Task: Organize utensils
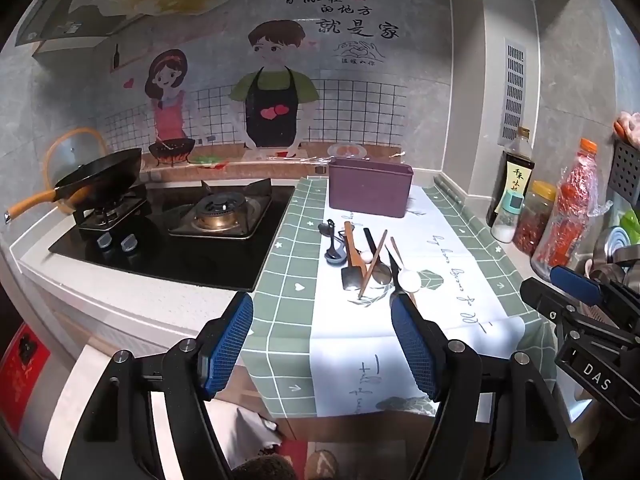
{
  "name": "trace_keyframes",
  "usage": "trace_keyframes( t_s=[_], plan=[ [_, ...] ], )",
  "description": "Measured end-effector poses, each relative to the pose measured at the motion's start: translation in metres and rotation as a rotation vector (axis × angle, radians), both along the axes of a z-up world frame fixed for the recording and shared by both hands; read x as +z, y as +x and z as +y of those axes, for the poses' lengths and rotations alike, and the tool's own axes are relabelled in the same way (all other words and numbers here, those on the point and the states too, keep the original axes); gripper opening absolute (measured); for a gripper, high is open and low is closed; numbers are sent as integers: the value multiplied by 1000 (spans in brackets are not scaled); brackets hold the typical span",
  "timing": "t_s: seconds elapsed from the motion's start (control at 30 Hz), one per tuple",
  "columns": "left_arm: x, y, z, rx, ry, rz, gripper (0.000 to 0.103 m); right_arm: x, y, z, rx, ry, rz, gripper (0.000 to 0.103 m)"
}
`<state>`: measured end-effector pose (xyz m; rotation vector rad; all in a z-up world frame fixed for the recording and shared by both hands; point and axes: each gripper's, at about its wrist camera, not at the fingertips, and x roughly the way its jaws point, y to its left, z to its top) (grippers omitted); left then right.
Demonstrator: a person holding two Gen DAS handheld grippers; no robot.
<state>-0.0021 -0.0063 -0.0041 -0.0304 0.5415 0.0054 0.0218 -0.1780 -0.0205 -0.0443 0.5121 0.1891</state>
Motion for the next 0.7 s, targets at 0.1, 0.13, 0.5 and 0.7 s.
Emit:
trace_keyframes(
  t_s=[0.1,0.13,0.5,0.7],
  plan=[
    [0,1,-1,-9,1,4,72,1,-2,-3,-7,4,1,45],
    [1,0,0,-11,0,4,72,1,-3,-4,-9,4,0,45],
    [-1,-1,-2,-26,4,10,72,5,-5,-4,-11,3,-2,45],
    [-3,-3,-4,-26,7,8,72,6,-7,-1,-3,-4,-6,45]
  ],
)
